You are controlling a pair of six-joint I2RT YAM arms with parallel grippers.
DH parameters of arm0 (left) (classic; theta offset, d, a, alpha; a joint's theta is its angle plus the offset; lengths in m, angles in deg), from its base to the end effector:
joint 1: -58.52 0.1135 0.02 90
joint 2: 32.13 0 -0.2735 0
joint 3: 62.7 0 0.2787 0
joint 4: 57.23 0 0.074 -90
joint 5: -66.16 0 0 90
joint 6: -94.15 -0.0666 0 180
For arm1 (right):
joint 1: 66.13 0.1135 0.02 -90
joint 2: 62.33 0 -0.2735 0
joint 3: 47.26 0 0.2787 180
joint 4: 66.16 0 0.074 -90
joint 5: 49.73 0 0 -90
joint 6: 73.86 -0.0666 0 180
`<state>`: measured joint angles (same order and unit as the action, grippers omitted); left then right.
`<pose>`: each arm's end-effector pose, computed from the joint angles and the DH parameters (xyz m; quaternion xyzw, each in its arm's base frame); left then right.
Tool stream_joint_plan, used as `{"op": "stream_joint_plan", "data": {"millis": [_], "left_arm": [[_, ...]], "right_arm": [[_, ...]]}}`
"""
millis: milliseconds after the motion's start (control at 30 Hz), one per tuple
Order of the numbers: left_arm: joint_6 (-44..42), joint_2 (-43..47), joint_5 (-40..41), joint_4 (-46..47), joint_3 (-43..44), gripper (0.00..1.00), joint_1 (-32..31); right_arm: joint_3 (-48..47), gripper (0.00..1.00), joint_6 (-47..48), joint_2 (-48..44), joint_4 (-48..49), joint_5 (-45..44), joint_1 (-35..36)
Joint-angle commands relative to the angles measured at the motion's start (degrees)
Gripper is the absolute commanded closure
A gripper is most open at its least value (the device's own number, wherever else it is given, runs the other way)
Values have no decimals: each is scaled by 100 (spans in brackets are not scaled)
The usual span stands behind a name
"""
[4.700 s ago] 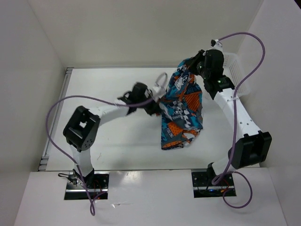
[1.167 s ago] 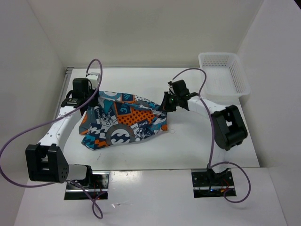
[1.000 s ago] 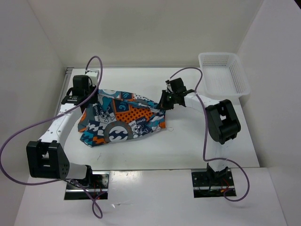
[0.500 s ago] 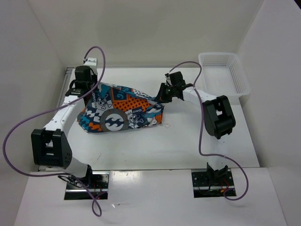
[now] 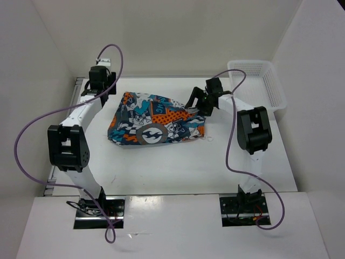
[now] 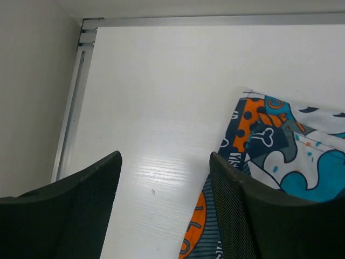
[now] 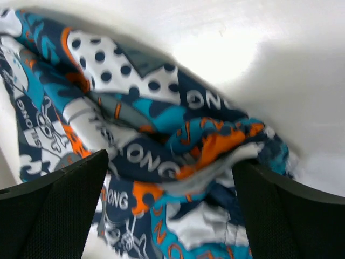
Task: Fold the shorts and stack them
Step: Fold the shorts
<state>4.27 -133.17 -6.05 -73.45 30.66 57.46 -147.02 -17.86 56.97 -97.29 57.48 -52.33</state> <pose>0.4745 0.0116 0.2890 -0.0775 0.8288 0.1241 0.5401 0.4845 0.1393 0.1523 0.1137 0.9255 0.2636 0.2471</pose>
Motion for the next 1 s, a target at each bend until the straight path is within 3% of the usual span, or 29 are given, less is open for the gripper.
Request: {"op": "stream_joint_plan", "data": {"millis": [0, 33, 233, 400, 567, 733, 833, 967], "left_arm": [[-12, -223, -150, -804, 757, 26, 237], [-12, -224, -343, -1399, 836, 26, 299], [-12, 128, -2198, -2968, 214, 19, 370], [-12, 320, -2745, -3101, -366, 18, 431], [-12, 462, -3088, -2961, -964, 17, 598], [-12, 462, -3254, -2732, -1412, 16, 598], [-12, 304, -3412, -2732, -1466, 27, 598], [-12, 233, -3649, -2855, -1579, 50, 598]], "right_arm": [[442, 0, -124, -1108, -64, -586, 70], [575, 0, -125, -1268, -64, -674, 70], [1578, 0, -371, -2568, -143, -1658, 70], [1955, 0, -318, -2843, -433, -1679, 8], [3290, 0, -827, -2983, 514, -624, 8], [3486, 0, -1056, -2580, 1087, -368, 61], [3486, 0, -1056, -2351, 1149, -368, 131], [3539, 5, -1003, -2280, 1272, -263, 184]]}}
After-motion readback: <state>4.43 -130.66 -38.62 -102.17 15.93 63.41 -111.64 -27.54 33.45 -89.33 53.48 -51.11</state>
